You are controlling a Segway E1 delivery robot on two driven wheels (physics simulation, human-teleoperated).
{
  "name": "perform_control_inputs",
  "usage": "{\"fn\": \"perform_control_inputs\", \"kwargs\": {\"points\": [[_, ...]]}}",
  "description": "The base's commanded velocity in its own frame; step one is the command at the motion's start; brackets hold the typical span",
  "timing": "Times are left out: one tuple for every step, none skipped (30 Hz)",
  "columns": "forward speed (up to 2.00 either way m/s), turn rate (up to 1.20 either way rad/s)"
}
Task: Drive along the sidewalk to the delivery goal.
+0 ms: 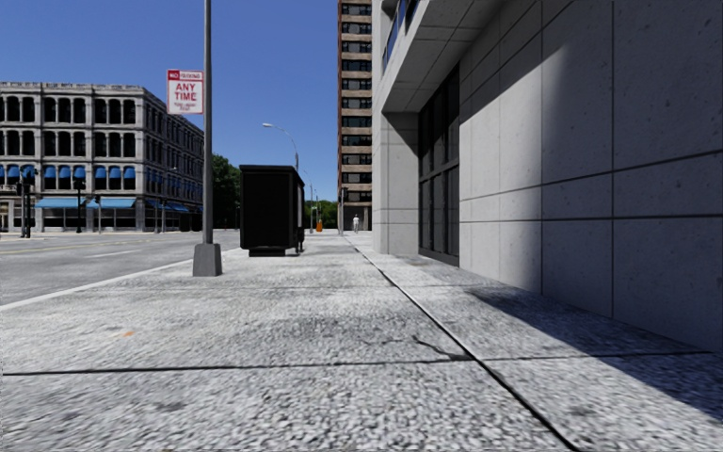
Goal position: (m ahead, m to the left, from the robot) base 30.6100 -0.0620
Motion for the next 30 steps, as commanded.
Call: {"fn": "perform_control_inputs", "kwargs": {"points": [[2.0, 0.0], [2.0, 0.0], [2.0, 0.0], [2.0, 0.0], [2.0, 0.0], [2.0, 0.0], [2.0, 0.0], [2.0, 0.0], [2.0, 0.0], [2.0, 0.0], [2.0, 0.0], [2.0, 0.0], [2.0, 0.0], [2.0, 0.0], [2.0, 0.0], [2.0, 0.0], [2.0, 0.0], [2.0, 0.0], [2.0, 0.0], [2.0, 0.0], [2.0, 0.15], [2.0, 0.15], [2.0, 0.48], [2.0, 0.59], [2.0, 0.62], [2.0, 0.62], [2.0, 0.63], [2.0, 0.0], [2.0, 0.0], [2.0, 0.0]]}}
